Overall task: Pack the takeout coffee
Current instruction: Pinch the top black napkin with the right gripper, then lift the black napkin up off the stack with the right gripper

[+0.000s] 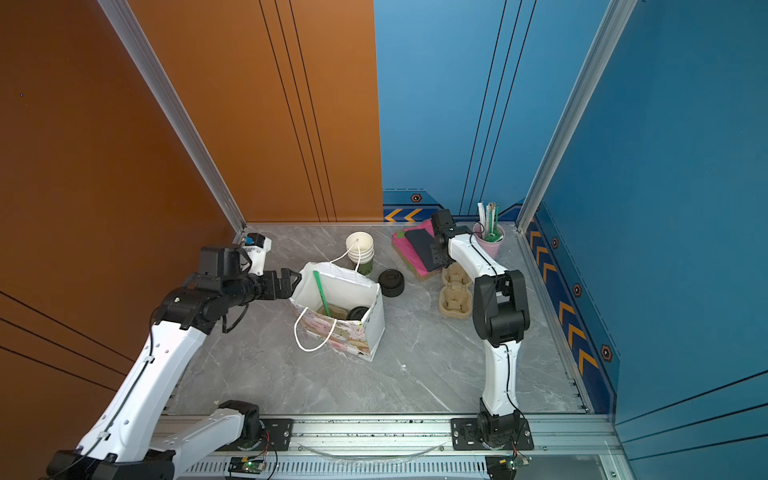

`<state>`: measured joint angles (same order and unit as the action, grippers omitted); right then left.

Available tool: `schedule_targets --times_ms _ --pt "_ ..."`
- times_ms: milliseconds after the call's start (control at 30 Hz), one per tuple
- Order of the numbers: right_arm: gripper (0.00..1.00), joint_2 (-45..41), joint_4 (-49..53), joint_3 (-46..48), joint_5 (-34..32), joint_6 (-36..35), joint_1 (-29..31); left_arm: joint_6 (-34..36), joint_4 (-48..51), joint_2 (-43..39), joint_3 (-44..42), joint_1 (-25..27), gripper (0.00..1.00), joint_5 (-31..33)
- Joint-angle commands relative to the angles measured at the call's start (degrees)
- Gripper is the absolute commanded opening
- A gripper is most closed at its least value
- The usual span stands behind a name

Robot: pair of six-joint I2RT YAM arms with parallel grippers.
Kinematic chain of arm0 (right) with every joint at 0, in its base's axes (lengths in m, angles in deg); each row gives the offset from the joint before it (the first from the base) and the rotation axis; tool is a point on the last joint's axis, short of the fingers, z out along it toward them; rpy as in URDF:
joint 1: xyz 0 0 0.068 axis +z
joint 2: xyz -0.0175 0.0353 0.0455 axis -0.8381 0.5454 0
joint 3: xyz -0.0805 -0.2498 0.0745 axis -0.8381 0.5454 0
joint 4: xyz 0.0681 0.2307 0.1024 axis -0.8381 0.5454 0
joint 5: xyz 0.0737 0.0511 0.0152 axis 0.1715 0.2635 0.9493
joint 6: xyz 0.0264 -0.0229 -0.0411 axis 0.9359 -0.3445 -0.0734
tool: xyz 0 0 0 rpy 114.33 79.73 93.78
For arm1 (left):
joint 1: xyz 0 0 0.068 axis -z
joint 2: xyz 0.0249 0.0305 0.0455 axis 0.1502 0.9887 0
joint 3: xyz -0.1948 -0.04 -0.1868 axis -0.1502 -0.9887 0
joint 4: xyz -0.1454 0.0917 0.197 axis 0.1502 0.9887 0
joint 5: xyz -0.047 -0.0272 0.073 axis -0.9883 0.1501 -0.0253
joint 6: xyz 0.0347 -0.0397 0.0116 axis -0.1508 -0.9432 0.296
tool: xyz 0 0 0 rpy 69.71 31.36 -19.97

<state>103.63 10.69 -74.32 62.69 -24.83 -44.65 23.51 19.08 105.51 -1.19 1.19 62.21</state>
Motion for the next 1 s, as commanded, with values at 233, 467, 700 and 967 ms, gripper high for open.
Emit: schedule_targets --times_ms 233,467,700,967 --pt "0.54 -5.05 5.71 -7.14 -1.11 -0.04 1.57 -0.31 -1.13 -0.34 -0.02 0.45 0.98 -0.48" --pt "0.78 -3.18 5.71 -11.32 -1.69 -4.72 6.57 -0.28 -1.22 -0.66 0.22 0.38 0.98 -0.21" --pt "0.79 4.80 5.76 -17.04 -4.62 -8.18 8.88 -0.05 -1.21 -1.49 0.00 0.38 0.98 0.42" --pt "0.72 10.91 5.73 -20.54 -5.04 -10.19 9.33 0.21 -1.21 -1.76 -0.26 0.33 0.98 0.52"
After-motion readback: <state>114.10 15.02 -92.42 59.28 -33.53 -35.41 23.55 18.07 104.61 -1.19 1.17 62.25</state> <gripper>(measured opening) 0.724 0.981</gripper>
